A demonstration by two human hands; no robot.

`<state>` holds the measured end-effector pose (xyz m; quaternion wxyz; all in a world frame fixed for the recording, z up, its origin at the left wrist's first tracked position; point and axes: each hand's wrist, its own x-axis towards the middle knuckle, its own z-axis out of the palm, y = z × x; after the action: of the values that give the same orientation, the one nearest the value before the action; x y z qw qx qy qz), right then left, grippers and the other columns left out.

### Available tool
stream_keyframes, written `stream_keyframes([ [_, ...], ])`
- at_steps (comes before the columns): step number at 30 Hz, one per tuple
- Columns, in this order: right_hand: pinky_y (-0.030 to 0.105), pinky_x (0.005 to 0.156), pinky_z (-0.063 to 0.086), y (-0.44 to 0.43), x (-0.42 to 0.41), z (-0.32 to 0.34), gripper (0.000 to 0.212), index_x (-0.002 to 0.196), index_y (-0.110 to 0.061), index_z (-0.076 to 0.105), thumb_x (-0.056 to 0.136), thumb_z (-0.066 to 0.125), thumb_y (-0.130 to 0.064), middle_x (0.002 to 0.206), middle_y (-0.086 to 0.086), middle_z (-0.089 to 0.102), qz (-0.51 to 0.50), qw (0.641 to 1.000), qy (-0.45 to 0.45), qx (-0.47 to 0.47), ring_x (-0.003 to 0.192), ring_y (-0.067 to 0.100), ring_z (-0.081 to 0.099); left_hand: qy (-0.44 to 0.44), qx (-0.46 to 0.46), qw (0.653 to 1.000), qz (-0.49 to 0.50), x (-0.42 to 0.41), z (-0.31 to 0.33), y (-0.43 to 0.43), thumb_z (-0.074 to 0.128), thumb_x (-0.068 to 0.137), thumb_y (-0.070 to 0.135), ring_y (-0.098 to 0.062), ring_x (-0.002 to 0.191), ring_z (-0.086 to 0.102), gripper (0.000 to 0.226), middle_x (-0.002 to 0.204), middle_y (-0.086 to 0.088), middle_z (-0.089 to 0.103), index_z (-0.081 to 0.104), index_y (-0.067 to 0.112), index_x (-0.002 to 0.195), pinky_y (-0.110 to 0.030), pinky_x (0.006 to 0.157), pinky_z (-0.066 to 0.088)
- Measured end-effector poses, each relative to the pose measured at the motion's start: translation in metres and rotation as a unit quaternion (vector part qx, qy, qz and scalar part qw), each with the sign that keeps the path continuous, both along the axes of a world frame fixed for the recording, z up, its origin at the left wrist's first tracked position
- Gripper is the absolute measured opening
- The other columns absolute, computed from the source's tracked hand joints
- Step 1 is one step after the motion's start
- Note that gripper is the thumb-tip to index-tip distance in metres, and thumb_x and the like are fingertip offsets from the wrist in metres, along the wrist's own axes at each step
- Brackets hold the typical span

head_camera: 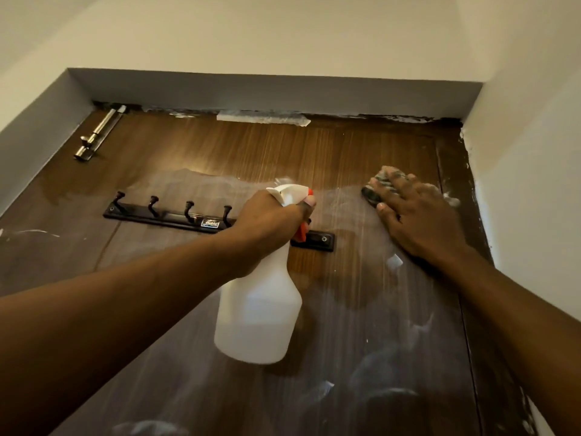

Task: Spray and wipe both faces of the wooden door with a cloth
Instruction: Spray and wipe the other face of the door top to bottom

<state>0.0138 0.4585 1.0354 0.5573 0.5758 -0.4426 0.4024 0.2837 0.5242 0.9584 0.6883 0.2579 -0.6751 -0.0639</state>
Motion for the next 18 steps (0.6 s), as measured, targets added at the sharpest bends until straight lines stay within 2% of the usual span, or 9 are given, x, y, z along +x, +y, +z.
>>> stream_keyframes([
  [2,0.052,0.124,0.012,0.001,-0.003,0.007,0.054,0.158,-0.037,0.020,0.106,0.024,-0.051,0.167,0.000,0.017,0.000,0.999,-0.051,-0.014,0.153,0.028,0.017,-0.007,-0.004,1.000,0.004,0.008,-0.009,0.004,0.056,0.087,0.045,-0.016,0.079,0.066,0.039,0.087,-0.004,0.069,0.053,0.016,0.113,-0.030,0.066,0.053],
  [5,0.054,0.124,0.008,-0.004,0.024,0.029,0.052,0.159,-0.038,0.016,0.107,0.023,-0.046,0.168,0.000,0.012,0.021,0.992,-0.124,-0.017,0.154,0.030,0.008,-0.007,-0.006,1.000,0.023,0.024,-0.013,0.012,0.055,0.088,0.044,-0.010,0.071,0.059,0.034,0.078,0.000,0.064,0.050,0.017,0.107,-0.024,0.060,0.047],
  [7,0.055,0.124,0.008,-0.004,0.056,0.040,0.052,0.158,-0.039,0.017,0.107,0.020,-0.046,0.168,-0.002,0.011,0.034,0.996,-0.080,-0.001,0.155,0.028,0.005,-0.004,-0.006,0.999,0.042,0.034,-0.011,0.016,0.057,0.086,0.047,-0.013,0.074,0.061,0.039,0.081,-0.001,0.065,0.051,0.015,0.109,-0.026,0.062,0.049],
  [9,0.053,0.124,0.009,-0.006,0.082,0.036,0.050,0.157,-0.042,0.017,0.107,0.017,-0.047,0.168,-0.004,0.010,0.020,0.999,0.035,0.022,0.155,0.024,0.005,0.006,-0.002,0.999,0.047,0.042,-0.009,0.018,0.058,0.084,0.049,-0.017,0.080,0.064,0.045,0.087,-0.003,0.068,0.053,0.014,0.113,-0.031,0.067,0.053],
  [11,0.050,0.124,0.010,-0.007,0.084,0.018,0.050,0.154,-0.047,0.012,0.104,0.010,-0.051,0.166,-0.009,0.006,0.002,0.990,0.135,0.050,0.155,0.020,0.004,0.006,0.004,0.999,0.047,0.046,-0.010,0.016,0.058,0.085,0.048,-0.017,0.079,0.065,0.044,0.087,-0.004,0.069,0.053,0.014,0.113,-0.031,0.068,0.054],
  [13,0.047,0.123,0.011,-0.005,0.062,-0.006,0.051,0.152,-0.048,0.017,0.102,0.009,-0.053,0.165,-0.011,0.009,0.002,0.978,0.196,0.066,0.154,0.016,0.005,0.004,0.002,0.999,0.048,0.047,-0.014,0.013,0.057,0.086,0.046,-0.014,0.075,0.065,0.040,0.083,-0.002,0.068,0.052,0.015,0.111,-0.029,0.067,0.053],
  [15,0.047,0.121,0.016,0.000,0.025,-0.021,0.052,0.151,-0.043,0.026,0.102,0.013,-0.052,0.165,-0.008,0.016,0.001,0.978,0.197,0.063,0.153,0.017,0.011,0.011,0.002,0.999,0.040,0.049,-0.020,0.011,0.058,0.087,0.043,-0.011,0.073,0.064,0.035,0.081,0.000,0.067,0.052,0.017,0.109,-0.029,0.068,0.055],
  [18,0.048,0.123,0.015,0.011,-0.011,-0.022,0.057,0.153,-0.041,0.024,0.100,0.011,-0.056,0.167,-0.004,0.015,-0.014,0.994,0.101,0.051,0.154,0.022,0.013,0.003,0.016,1.000,0.021,0.057,-0.027,0.006,0.057,0.088,0.038,-0.009,0.077,0.061,0.039,0.087,0.001,0.062,0.051,0.015,0.119,-0.021,0.061,0.050],
])
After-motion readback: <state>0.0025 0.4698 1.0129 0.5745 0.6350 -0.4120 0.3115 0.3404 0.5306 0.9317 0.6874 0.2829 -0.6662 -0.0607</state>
